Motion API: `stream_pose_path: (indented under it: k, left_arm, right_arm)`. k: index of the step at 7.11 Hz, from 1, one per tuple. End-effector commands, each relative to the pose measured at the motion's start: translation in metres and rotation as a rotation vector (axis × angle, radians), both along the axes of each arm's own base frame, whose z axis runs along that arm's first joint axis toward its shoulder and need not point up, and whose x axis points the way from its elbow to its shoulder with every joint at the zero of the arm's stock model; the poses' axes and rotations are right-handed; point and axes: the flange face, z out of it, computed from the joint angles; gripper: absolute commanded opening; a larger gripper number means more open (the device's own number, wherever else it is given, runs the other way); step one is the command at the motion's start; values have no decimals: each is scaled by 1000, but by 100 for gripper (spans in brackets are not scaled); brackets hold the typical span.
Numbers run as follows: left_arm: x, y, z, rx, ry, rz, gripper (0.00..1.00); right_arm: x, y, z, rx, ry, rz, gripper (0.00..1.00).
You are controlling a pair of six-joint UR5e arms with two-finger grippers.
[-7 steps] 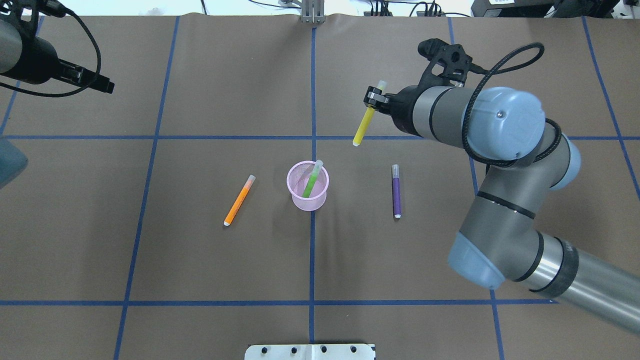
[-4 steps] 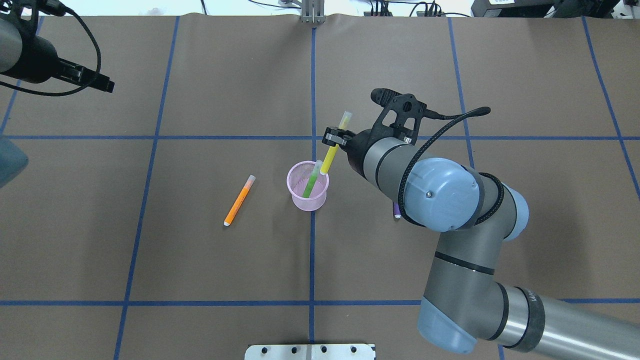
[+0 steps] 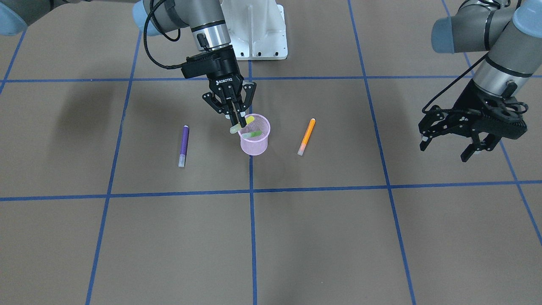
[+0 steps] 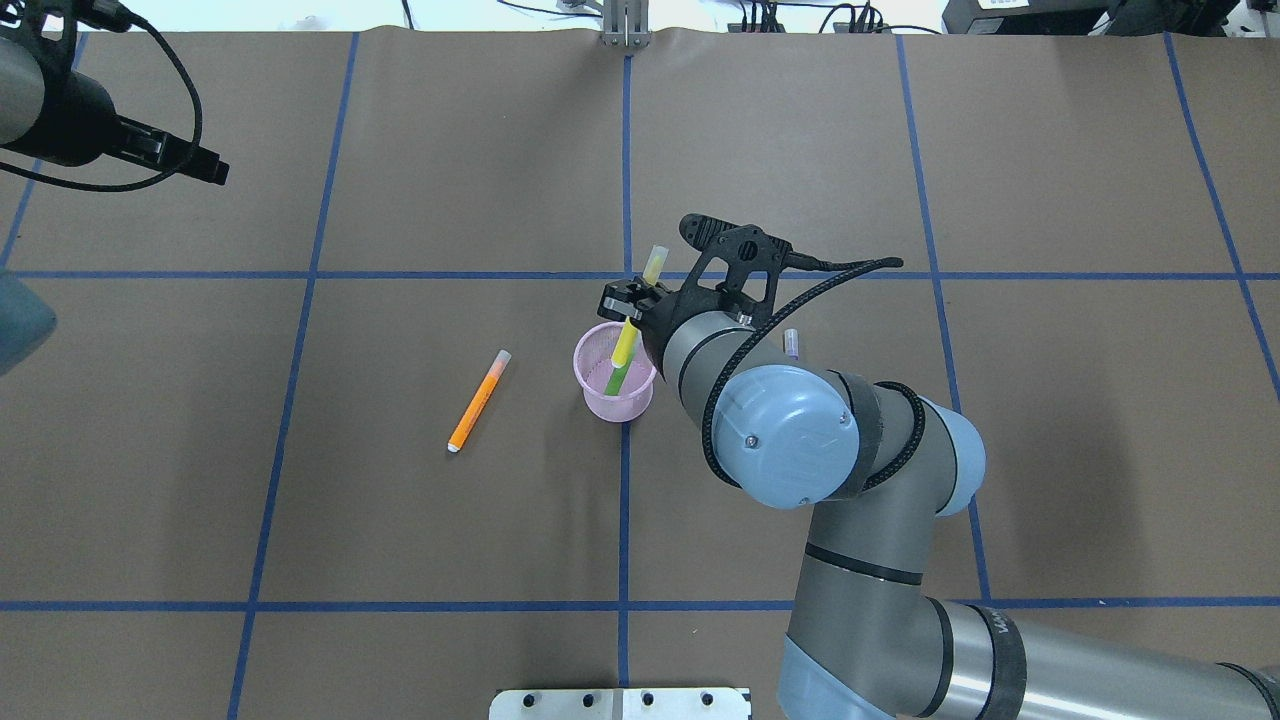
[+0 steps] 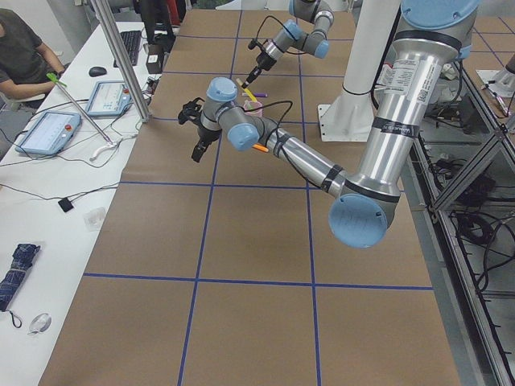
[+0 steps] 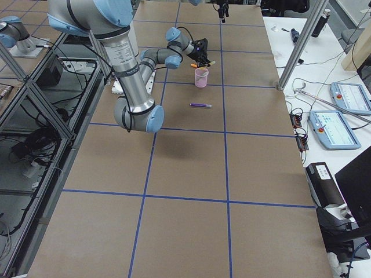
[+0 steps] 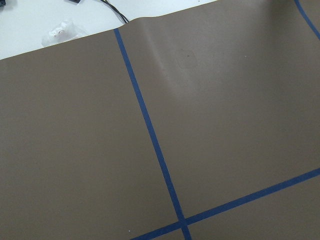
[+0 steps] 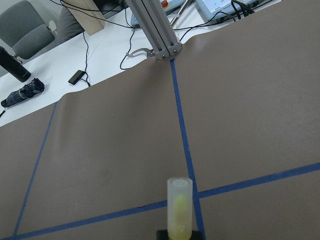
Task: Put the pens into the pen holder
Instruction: 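Carry the yellow highlighter with the right gripper and drop it into the cup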
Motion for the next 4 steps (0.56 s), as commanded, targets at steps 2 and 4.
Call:
stream_pose_path:
  k: [2, 4]
  left_arm:
    - [1, 0, -1, -8, 6, -6, 99]
    - [35, -6, -35, -72, 86, -41, 99]
  right_arm:
    - [-6, 7, 5, -5, 18, -14, 100]
    - [9, 2, -4, 4, 0, -19, 100]
